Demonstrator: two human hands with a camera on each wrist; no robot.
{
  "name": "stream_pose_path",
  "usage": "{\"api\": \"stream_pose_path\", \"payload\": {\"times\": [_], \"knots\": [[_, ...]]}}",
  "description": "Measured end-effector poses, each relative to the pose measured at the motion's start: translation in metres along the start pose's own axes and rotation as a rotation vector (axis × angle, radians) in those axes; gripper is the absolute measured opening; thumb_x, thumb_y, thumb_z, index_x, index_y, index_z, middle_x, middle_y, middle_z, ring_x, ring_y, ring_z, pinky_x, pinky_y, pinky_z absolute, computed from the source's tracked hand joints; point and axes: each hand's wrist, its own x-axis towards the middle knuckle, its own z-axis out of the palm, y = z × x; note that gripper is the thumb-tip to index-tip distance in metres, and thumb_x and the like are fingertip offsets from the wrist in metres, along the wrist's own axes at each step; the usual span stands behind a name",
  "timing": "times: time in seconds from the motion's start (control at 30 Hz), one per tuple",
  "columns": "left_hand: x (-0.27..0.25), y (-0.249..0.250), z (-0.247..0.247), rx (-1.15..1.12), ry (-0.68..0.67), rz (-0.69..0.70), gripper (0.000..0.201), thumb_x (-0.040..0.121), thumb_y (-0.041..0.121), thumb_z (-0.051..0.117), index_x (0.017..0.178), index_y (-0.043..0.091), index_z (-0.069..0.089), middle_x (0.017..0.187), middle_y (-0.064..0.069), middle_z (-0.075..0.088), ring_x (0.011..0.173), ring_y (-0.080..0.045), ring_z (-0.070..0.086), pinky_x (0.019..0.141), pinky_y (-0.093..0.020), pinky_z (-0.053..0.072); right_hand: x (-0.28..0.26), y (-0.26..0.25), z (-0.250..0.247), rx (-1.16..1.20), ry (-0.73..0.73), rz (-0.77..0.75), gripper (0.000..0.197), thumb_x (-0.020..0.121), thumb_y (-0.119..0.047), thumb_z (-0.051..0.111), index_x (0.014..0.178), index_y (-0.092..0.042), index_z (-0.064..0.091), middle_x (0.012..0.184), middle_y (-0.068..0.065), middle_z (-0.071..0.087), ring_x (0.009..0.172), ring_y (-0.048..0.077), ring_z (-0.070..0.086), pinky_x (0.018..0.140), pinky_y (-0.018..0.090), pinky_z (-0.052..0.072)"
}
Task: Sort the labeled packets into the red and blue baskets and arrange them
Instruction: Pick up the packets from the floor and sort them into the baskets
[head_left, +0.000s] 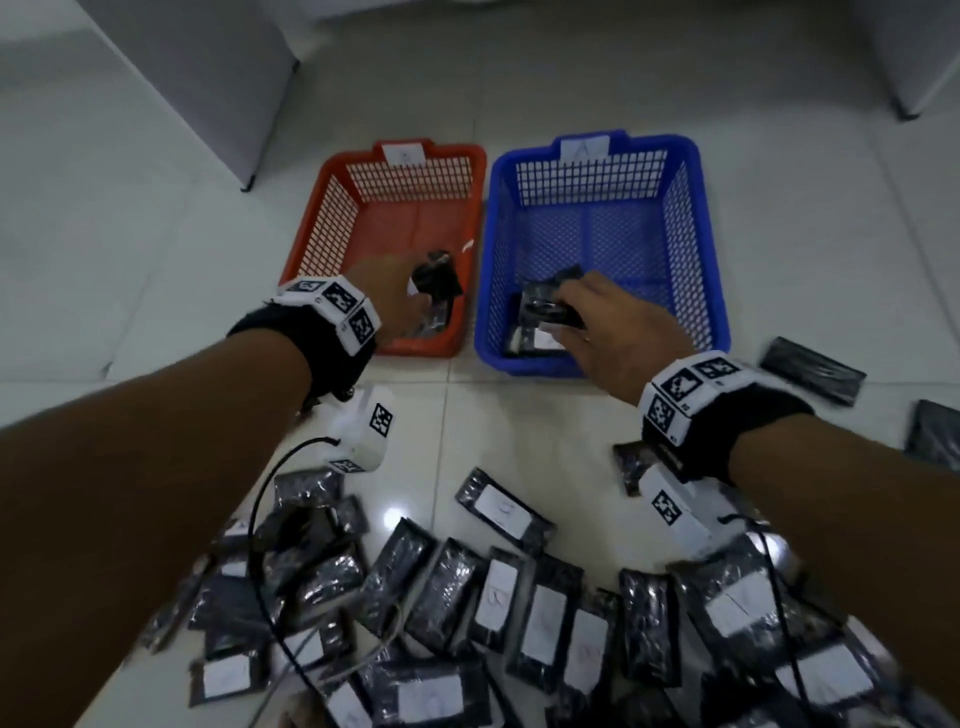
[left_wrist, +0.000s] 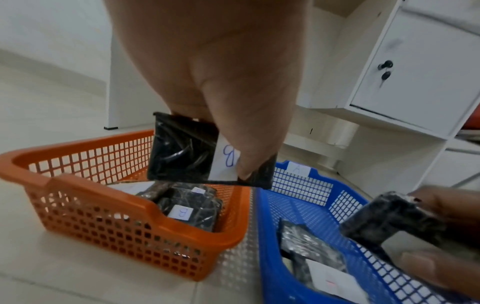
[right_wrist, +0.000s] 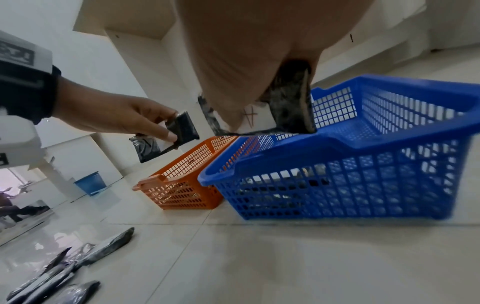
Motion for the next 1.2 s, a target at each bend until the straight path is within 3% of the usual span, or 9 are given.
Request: {"api": "stream_pose_path", "payload": {"times": [0.27, 0.37, 0.43, 0.53, 0.77, 0.9, 1.03, 1.13, 1.2], "knots": [[0.045, -0.047, 0.030, 0.098, -0.140, 0.012, 0.031, 0.095, 0.023, 0.051, 0.123, 0.011, 0.053, 0.111, -0.015, 0.064, 0.088, -0.026, 0.058, 0.073, -0.029, 0.043, 0.058, -0.006, 0.026, -0.077, -0.332, 0.131, 0.034, 0.092, -0.026, 0.057, 0.125, -0.024, 0.049, 0.122, 0.006, 0.060, 0.105, 0.031, 0.059, 0.084, 0.033, 0.045], [0.050, -0.056, 0.045, 0.061, 0.025, 0.060, 0.031, 0.094, 0.029, 0.053, 0.120, 0.011, 0.054, 0.106, -0.017, 0.066, 0.084, -0.030, 0.061, 0.071, -0.033, 0.048, 0.063, -0.001, 0.038, -0.087, -0.340, 0.150, 0.044, 0.092, -0.033, 0.056, 0.133, -0.025, 0.044, 0.133, 0.005, 0.055, 0.117, 0.031, 0.054, 0.099, 0.042, 0.042], [0.045, -0.053, 0.052, 0.016, 0.192, 0.090, 0.039, 0.092, 0.038, 0.055, 0.124, 0.017, 0.054, 0.110, -0.014, 0.065, 0.093, -0.034, 0.062, 0.077, -0.039, 0.052, 0.060, 0.000, 0.042, -0.103, -0.286, 0.161, 0.051, 0.094, -0.033, 0.053, 0.142, -0.024, 0.037, 0.141, 0.005, 0.047, 0.126, 0.029, 0.046, 0.104, 0.047, 0.033], [0.035, -0.023, 0.060, -0.050, 0.388, 0.193, 0.041, 0.089, 0.043, 0.051, 0.119, 0.017, 0.059, 0.110, -0.012, 0.065, 0.097, -0.033, 0.061, 0.082, -0.043, 0.051, 0.041, 0.005, 0.037, -0.086, -0.096, 0.177, 0.051, 0.094, -0.030, 0.051, 0.142, -0.022, 0.039, 0.139, 0.006, 0.047, 0.125, 0.030, 0.045, 0.101, 0.047, 0.033], [0.014, 0.114, 0.087, -0.168, 0.547, 0.423, 0.034, 0.090, 0.038, 0.052, 0.114, 0.016, 0.063, 0.117, -0.008, 0.060, 0.107, -0.031, 0.055, 0.085, -0.042, 0.046, -0.042, 0.057, -0.006, -0.193, 0.301, 0.228, 0.038, 0.087, -0.025, 0.050, 0.123, -0.016, 0.059, 0.115, 0.008, 0.062, 0.102, 0.033, 0.059, 0.081, 0.043, 0.045], [-0.013, 0.192, 0.113, -0.191, 0.523, 0.543, 0.034, 0.091, 0.036, 0.053, 0.116, 0.015, 0.064, 0.119, -0.008, 0.060, 0.108, -0.030, 0.056, 0.087, -0.042, 0.047, -0.109, 0.106, -0.025, -0.205, 0.297, 0.318, 0.037, 0.087, -0.027, 0.049, 0.120, -0.017, 0.061, 0.112, 0.005, 0.063, 0.100, 0.031, 0.060, 0.080, 0.043, 0.046], [-0.042, 0.237, 0.151, -0.199, 0.435, 0.685, 0.030, 0.087, 0.029, 0.059, 0.110, 0.012, 0.067, 0.113, -0.007, 0.063, 0.103, -0.030, 0.058, 0.083, -0.043, 0.049, -0.167, 0.149, -0.030, -0.209, 0.106, 0.452, 0.038, 0.092, -0.030, 0.052, 0.126, -0.015, 0.056, 0.122, 0.010, 0.059, 0.110, 0.035, 0.055, 0.089, 0.048, 0.046], [-0.056, 0.242, 0.184, -0.089, 0.260, 0.673, 0.037, 0.084, 0.030, 0.061, 0.116, 0.012, 0.064, 0.118, -0.009, 0.061, 0.106, -0.031, 0.057, 0.081, -0.042, 0.050, -0.186, 0.165, -0.021, -0.169, 0.007, 0.478, 0.040, 0.094, -0.033, 0.052, 0.129, -0.016, 0.055, 0.127, 0.009, 0.057, 0.114, 0.032, 0.054, 0.093, 0.045, 0.046], [-0.058, 0.235, 0.198, 0.001, 0.098, 0.568, 0.049, 0.083, 0.036, 0.062, 0.127, 0.016, 0.057, 0.126, -0.007, 0.056, 0.111, -0.030, 0.054, 0.084, -0.042, 0.049, -0.185, 0.167, -0.012, -0.134, 0.014, 0.468, 0.039, 0.094, -0.034, 0.052, 0.127, -0.014, 0.056, 0.126, 0.009, 0.058, 0.112, 0.031, 0.055, 0.090, 0.042, 0.047]]}}
